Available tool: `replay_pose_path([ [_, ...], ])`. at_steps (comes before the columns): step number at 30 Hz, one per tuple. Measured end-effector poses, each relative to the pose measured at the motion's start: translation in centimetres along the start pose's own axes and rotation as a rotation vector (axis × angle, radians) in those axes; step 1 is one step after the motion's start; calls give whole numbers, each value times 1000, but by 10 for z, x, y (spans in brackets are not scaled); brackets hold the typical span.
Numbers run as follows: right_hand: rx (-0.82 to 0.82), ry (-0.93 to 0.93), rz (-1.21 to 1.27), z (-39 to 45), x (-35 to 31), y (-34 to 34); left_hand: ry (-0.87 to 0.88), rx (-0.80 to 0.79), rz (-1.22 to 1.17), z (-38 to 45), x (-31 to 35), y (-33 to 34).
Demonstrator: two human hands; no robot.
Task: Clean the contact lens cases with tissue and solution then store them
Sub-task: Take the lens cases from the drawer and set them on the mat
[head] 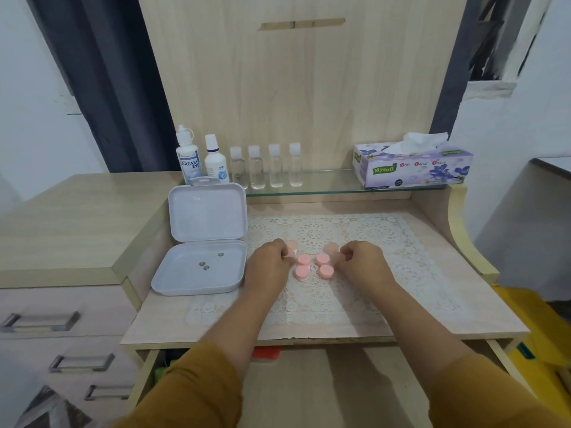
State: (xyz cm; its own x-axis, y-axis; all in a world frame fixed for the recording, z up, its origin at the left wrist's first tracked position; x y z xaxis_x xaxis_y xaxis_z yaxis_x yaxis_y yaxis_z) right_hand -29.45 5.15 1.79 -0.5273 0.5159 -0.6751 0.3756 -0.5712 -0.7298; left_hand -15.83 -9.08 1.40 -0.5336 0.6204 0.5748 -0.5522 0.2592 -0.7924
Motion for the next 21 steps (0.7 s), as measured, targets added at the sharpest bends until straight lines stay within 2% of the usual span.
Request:
replay_pose_path([
  [8, 65, -14, 44, 14, -4, 8, 1, 16, -78, 8, -4, 8],
  [21, 45, -14, 62, 25, -7, 17, 83, -103, -47, 11, -11, 27],
])
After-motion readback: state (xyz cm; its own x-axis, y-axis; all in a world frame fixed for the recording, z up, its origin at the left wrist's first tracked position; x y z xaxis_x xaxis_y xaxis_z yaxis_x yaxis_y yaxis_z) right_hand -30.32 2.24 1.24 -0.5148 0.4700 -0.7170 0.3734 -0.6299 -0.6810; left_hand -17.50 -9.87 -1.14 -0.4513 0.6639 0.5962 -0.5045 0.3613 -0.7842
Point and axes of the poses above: each hand's wrist, its own z-axis towards the middle knuckle, its own y-axis out of the palm, x = y × z, the point moved 6 cm from there along z, towards the middle knuckle, and after that the axes turned 3 degrees about -x, right-handed, at the moved point
